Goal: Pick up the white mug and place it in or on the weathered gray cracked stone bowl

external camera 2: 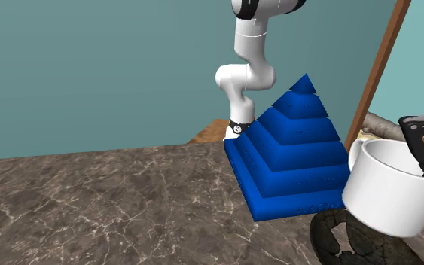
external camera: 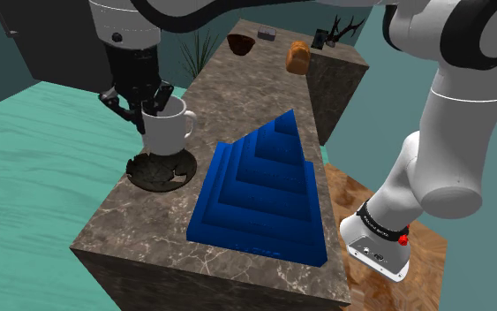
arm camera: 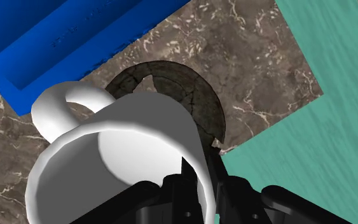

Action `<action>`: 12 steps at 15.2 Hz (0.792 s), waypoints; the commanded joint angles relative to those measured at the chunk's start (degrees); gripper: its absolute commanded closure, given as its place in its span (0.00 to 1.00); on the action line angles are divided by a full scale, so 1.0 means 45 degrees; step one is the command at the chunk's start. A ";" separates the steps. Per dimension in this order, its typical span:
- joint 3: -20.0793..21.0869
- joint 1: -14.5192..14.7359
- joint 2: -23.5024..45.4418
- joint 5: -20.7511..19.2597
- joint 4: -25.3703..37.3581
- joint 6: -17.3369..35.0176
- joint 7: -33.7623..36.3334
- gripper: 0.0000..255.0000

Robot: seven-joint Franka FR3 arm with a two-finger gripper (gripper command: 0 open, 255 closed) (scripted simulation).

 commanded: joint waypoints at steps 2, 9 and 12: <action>-0.0014 0.0006 0.0078 -0.0042 -0.0357 0.0436 0.0057 1.00; -0.0069 -0.0025 0.0269 -0.0145 -0.1292 0.1544 0.0131 1.00; -0.0099 -0.0026 0.0392 -0.0206 -0.1635 0.2001 0.0172 1.00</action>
